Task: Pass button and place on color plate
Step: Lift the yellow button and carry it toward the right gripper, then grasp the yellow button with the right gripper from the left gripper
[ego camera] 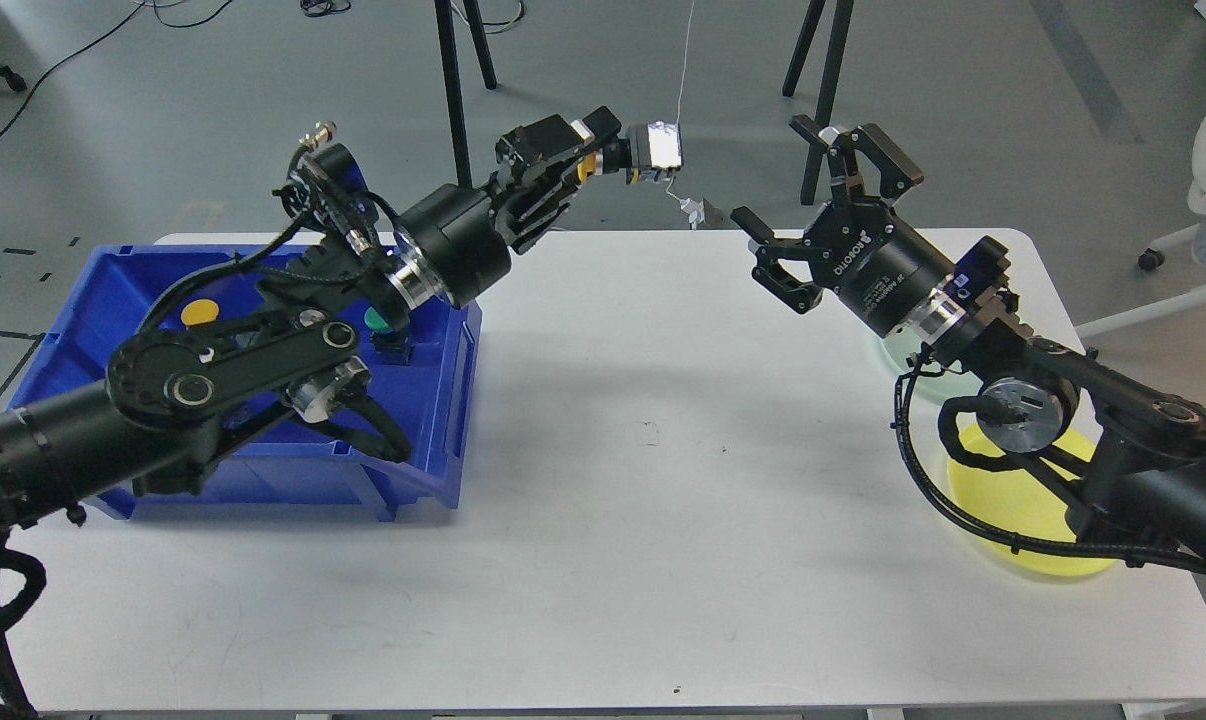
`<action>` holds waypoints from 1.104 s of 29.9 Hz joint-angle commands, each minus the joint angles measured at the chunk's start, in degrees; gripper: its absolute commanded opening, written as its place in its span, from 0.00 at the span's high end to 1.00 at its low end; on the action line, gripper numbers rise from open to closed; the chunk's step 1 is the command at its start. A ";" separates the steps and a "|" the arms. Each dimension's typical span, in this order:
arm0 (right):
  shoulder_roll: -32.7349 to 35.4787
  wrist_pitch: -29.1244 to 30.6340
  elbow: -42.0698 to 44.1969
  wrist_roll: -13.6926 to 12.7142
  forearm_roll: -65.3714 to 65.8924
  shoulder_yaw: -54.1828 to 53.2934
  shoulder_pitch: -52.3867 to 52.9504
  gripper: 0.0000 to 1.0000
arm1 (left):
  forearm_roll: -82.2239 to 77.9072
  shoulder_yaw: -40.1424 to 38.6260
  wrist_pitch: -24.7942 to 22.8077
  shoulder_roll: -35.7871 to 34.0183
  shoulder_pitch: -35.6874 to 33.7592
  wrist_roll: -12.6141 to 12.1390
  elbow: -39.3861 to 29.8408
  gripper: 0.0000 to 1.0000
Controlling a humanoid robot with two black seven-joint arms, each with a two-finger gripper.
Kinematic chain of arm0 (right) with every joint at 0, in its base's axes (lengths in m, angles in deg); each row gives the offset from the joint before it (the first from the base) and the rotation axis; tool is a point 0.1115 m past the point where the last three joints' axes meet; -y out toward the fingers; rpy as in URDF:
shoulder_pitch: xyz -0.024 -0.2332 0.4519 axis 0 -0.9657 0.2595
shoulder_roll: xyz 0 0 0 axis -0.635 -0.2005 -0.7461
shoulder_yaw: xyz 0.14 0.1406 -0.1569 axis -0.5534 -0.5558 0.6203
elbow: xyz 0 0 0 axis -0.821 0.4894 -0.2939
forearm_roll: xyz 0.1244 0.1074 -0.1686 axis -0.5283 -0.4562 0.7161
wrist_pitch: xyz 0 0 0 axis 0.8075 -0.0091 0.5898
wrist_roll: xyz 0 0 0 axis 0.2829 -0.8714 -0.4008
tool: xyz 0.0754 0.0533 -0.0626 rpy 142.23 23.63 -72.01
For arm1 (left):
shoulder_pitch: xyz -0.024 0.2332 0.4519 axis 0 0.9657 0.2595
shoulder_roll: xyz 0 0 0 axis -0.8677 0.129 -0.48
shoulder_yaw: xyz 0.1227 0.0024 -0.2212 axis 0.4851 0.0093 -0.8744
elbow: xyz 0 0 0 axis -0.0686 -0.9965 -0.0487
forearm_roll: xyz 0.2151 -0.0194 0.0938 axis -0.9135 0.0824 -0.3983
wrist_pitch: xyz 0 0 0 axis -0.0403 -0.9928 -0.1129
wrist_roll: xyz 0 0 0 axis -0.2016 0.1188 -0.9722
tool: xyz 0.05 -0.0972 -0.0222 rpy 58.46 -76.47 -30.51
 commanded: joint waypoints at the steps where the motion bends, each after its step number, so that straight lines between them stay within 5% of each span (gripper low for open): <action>1: -0.02 -0.01 -0.32 0.00 5.70 -0.12 -0.34 0.08 | -0.57 -1.56 0.25 0.72 0.96 0.01 0.34 0.82; 11: -6.08 -9.46 -4.72 0.00 10.20 -1.52 -0.08 0.22 | -3.11 -0.95 0.34 0.72 0.96 0.01 0.34 0.81; 29: -11.89 -13.77 -4.55 0.00 16.26 -3.90 -0.26 0.23 | -4.35 -1.04 -0.10 0.63 0.96 0.01 0.34 0.81; 33: -12.42 -14.30 -4.63 0.00 16.26 -4.16 -0.17 0.30 | -4.35 -1.12 -0.10 0.63 0.96 0.01 0.34 0.81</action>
